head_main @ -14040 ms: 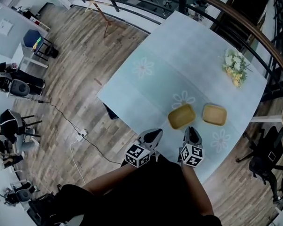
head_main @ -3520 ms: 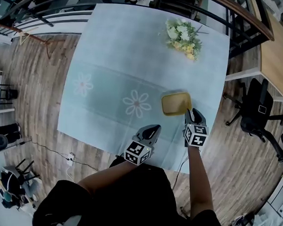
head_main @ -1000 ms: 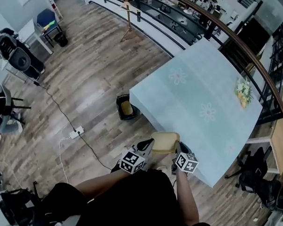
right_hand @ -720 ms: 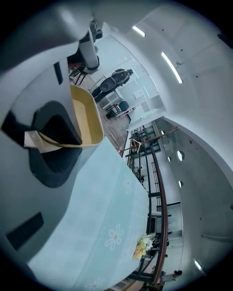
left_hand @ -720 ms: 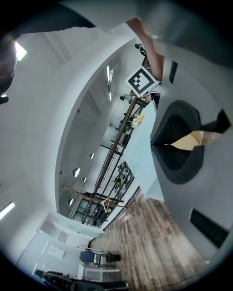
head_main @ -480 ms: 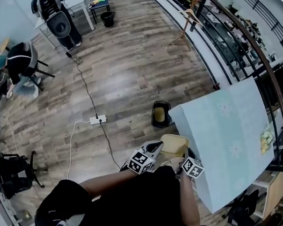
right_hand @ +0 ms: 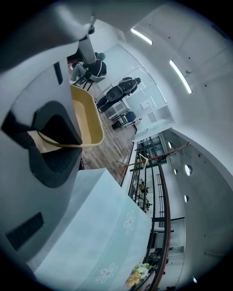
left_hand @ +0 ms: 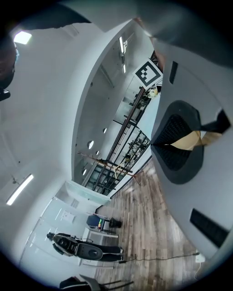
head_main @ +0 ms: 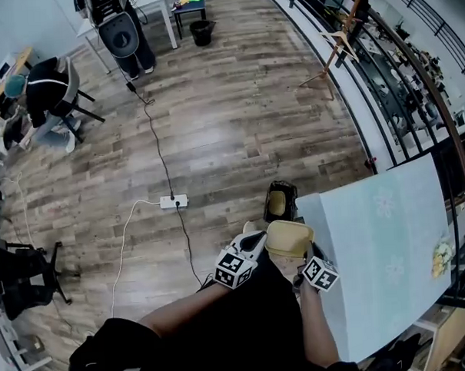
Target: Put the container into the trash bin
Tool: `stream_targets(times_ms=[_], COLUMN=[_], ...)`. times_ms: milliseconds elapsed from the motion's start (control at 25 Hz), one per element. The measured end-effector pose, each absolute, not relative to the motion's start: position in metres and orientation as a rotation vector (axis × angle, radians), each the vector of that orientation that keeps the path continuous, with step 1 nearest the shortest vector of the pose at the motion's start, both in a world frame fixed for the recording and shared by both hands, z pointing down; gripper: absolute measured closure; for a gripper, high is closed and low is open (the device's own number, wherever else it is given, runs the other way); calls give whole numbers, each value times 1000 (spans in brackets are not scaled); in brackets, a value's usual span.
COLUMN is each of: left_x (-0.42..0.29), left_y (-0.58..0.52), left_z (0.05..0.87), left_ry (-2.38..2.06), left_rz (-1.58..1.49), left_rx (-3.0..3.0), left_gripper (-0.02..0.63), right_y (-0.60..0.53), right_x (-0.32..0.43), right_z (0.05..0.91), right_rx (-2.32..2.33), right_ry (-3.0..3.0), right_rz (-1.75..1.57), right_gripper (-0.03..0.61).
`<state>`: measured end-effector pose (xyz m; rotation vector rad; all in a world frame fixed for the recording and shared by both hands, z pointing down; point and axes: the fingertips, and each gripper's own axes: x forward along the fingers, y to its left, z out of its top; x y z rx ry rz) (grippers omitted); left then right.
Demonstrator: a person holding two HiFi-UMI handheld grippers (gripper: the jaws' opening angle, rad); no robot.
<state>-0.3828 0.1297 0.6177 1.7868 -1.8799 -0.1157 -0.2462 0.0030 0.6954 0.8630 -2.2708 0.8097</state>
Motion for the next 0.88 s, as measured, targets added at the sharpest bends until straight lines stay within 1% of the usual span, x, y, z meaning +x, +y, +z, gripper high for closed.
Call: stream_targets(times_ms=[280,440,600,760,880], left_x=[-457,-524,-587,-628,-649], left_y=[123,102,106,109,111], left_z=[634,620,607,598,590], left_ry=[-1843,-1872,-1892,-1925,-1900], left_rz=[-148,-63,12,12,-42], left_rx=[1753,1815,1806,1784,1783], left_gripper=[600,600,600,600,600], right_y=[-6,-20,-24,-30,-27], right_x=[-306,-352,-397,-423,-432], right_z=[717,728,732,725,714], right_rx=[825,847,889,905,939], right_ry=[-2227,-2199,-2172,-2177,-2176], right_rz=[836,913,984,987,1001], right_gripper=[535,535,535,535,535])
